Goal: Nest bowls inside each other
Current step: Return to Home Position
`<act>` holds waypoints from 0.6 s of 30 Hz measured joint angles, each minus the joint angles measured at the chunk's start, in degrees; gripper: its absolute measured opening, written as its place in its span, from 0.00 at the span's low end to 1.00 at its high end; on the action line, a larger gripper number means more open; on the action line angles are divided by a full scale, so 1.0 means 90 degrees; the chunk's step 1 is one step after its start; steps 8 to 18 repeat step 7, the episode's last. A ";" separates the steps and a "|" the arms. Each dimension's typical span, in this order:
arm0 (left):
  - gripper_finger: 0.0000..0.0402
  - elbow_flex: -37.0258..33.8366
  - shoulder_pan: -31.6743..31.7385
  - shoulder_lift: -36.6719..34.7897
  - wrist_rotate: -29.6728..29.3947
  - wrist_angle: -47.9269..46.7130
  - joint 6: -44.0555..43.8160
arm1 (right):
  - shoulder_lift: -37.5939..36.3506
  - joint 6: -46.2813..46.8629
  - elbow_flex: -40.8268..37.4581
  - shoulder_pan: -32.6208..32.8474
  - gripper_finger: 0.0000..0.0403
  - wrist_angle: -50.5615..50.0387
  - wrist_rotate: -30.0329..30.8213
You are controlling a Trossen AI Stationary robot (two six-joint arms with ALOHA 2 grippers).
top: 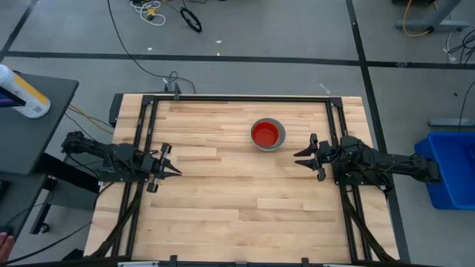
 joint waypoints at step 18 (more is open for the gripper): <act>0.08 0.0000 0.0002 0.0000 0.0000 0.0000 0.0000 | 0.0000 0.0000 0.0000 0.0000 0.33 0.0001 -0.0001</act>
